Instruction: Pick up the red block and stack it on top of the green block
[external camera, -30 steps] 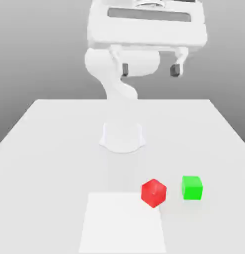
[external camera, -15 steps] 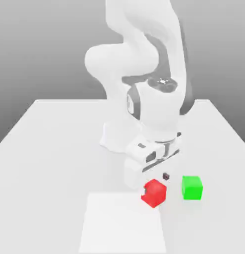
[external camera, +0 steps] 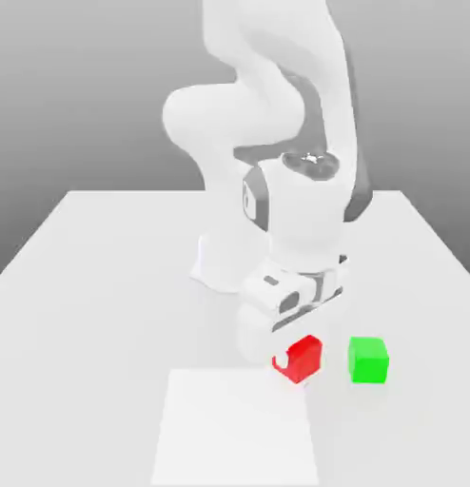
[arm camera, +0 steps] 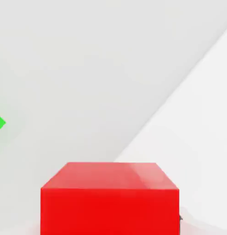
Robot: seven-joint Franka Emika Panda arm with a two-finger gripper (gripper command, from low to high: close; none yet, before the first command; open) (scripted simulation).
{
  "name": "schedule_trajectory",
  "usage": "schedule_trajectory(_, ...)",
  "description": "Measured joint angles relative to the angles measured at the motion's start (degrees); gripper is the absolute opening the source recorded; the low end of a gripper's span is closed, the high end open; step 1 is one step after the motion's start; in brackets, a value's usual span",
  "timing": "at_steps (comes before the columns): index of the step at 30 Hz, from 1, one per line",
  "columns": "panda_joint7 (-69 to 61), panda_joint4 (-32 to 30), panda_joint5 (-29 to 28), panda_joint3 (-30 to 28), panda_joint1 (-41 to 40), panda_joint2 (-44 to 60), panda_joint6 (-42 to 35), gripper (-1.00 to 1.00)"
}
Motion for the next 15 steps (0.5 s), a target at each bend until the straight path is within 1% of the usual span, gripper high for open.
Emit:
schedule_trajectory(4,-5.9,0.3,0.6,1.6,3.6,-3.9,-4.3,-1.0)
schedule_trajectory(11,-20.6,2.0,2.3,5.4,12.9,-7.7,-9.7,-1.0)
schedule_trajectory(13,-22.8,2.4,2.4,6.1,14.3,-6.4,-8.8,-1.0)
schedule_trajectory(15,-23.0,2.6,1.9,6.3,14.5,-3.0,-5.5,-1.0)
